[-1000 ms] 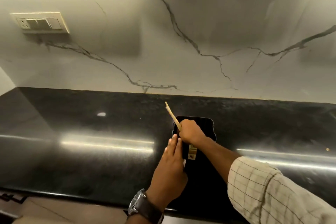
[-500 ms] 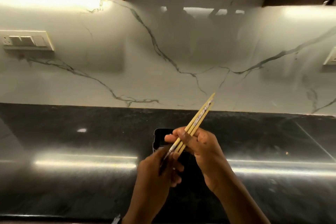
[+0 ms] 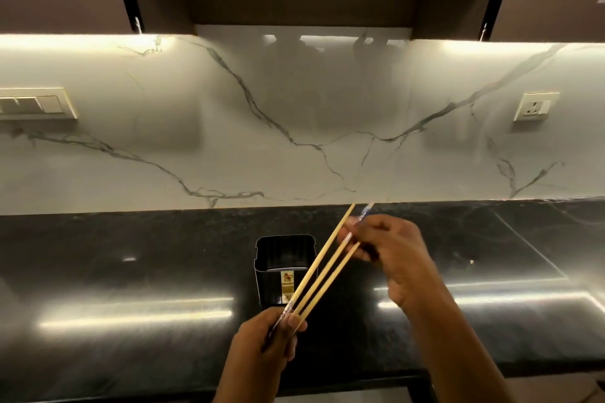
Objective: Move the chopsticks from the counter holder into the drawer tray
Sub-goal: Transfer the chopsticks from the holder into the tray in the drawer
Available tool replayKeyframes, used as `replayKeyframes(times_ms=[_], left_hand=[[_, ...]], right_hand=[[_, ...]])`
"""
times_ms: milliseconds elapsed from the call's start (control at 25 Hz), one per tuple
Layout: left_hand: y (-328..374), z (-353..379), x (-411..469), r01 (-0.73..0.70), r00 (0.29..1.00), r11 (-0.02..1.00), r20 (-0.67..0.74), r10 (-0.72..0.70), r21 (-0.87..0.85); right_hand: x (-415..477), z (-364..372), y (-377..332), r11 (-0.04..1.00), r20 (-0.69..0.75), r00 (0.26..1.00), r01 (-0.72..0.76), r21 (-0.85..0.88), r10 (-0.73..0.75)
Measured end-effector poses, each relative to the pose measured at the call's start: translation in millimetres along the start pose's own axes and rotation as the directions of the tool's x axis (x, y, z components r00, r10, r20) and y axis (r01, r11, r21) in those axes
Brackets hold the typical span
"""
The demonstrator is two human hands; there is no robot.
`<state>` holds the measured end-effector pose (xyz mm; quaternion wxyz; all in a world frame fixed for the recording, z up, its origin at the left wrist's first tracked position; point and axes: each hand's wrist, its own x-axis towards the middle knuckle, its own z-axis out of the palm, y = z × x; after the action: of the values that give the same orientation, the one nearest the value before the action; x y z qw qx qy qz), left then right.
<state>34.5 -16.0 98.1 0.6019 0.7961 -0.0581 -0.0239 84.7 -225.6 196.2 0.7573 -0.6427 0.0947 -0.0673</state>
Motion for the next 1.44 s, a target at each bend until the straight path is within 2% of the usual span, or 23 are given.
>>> replayKeyframes(times_ms=[40, 120, 160, 240, 360, 400, 480, 600, 680, 760, 840, 920, 960, 1040, 1080, 1160, 1280, 1360, 1440], left_hand=[[-2.2, -1.1, -5.1, 0.056, 0.998, 0.998, 0.013, -0.055, -0.033], [-9.4, -2.5, -16.2, 0.224, 0.973, 0.947, -0.004, -0.231, -0.232], [-10.0, -1.9, -20.3, 0.308, 0.942, 0.873, -0.006, -0.335, -0.379], [-5.8, 5.1, -23.1, 0.366, 0.888, 0.663, 0.033, -0.458, -0.653], [11.5, 16.1, -21.6, 0.276, 0.883, 0.368, 0.082, -0.463, -0.888], [15.1, 20.3, -21.3, 0.26, 0.876, 0.327, 0.079, -0.476, -0.909], [19.4, 30.2, -24.0, 0.279, 0.841, 0.316, 0.072, -0.536, -0.907], [14.0, 43.7, -31.3, 0.286, 0.811, 0.286, 0.073, -0.58, -0.914], [5.2, 50.2, -36.9, 0.289, 0.816, 0.291, 0.076, -0.573, -0.912], [-5.0, 56.0, -41.6, 0.298, 0.814, 0.299, 0.077, -0.576, -0.907], [-11.4, 62.4, -47.3, 0.32, 0.81, 0.374, 0.047, -0.584, -0.87], [-16.9, 71.0, -52.9, 0.337, 0.823, 0.598, -0.081, -0.562, -0.727], [-22.0, 75.4, -54.9, 0.33, 0.837, 0.721, -0.164, -0.522, -0.609], [-31.5, 81.4, -57.4, 0.257, 0.887, 0.899, -0.284, -0.366, -0.354], [-35.5, 83.3, -58.2, 0.226, 0.908, 0.94, -0.293, -0.298, -0.257], [-39.9, 85.7, -60.6, 0.217, 0.938, 0.956, -0.228, -0.26, -0.198], [-41.3, 80.0, -61.9, 0.283, 0.952, 0.927, -0.044, -0.302, -0.245], [-41.3, 68.2, -58.2, 0.327, 0.94, 0.877, 0.022, -0.342, -0.353], [-42.4, 57.6, -53.0, 0.341, 0.921, 0.759, 0.035, -0.388, -0.554]], right_hand=[[2.0, -5.2, -5.5, 0.994, -0.142, 0.987, 0.086, 0.064, -0.076], [-1.6, -15.7, -17.2, 0.936, -0.389, 0.89, 0.318, 0.151, -0.24], [-9.0, -17.0, -19.1, 0.903, -0.446, 0.846, 0.398, 0.163, -0.292], [-37.0, -7.4, -3.2, 0.885, -0.452, 0.822, 0.447, 0.131, -0.347], [-88.7, 24.0, 65.1, 0.939, -0.369, 0.872, 0.345, -0.007, -0.323], [-103.1, 33.1, 91.3, 0.955, -0.327, 0.903, 0.296, 0.003, -0.279], [-123.2, 46.4, 135.4, 0.974, -0.26, 0.941, 0.226, 0.01, -0.215], [-138.0, 56.3, 166.8, 0.988, -0.292, 0.944, 0.142, -0.058, -0.152], [-142.7, 56.4, 173.7, 0.999, -0.291, 0.956, 0.035, -0.027, -0.041], [-143.4, 53.9, 177.9, 0.985, -0.287, 0.946, -0.123, 0.12, 0.153], [-143.5, 51.0, 181.1, 0.896, -0.223, 0.889, -0.328, 0.299, 0.4], [-143.2, 47.1, 184.3, 0.791, -0.108, 0.814, -0.51, 0.338, 0.571], [-143.1, 44.9, 184.5, 0.759, -0.059, 0.792, -0.557, 0.337, 0.608], [-143.5, 39.3, 183.2, 0.76, -0.022, 0.799, -0.563, 0.323, 0.601], [-144.0, 35.7, 182.8, 0.785, -0.029, 0.819, -0.538, 0.308, 0.573], [-143.7, 26.2, 184.1, 0.853, -0.057, 0.863, -0.483, 0.198, 0.502], [-141.6, 12.3, 195.6, 0.901, -0.067, 0.9, -0.433, -0.037, 0.43], [-142.8, 3.9, 197.6, 0.89, -0.032, 0.899, -0.438, -0.128, 0.437], [-143.1, -6.2, 196.2, 0.871, 0.008, 0.879, -0.471, -0.141, 0.477]])
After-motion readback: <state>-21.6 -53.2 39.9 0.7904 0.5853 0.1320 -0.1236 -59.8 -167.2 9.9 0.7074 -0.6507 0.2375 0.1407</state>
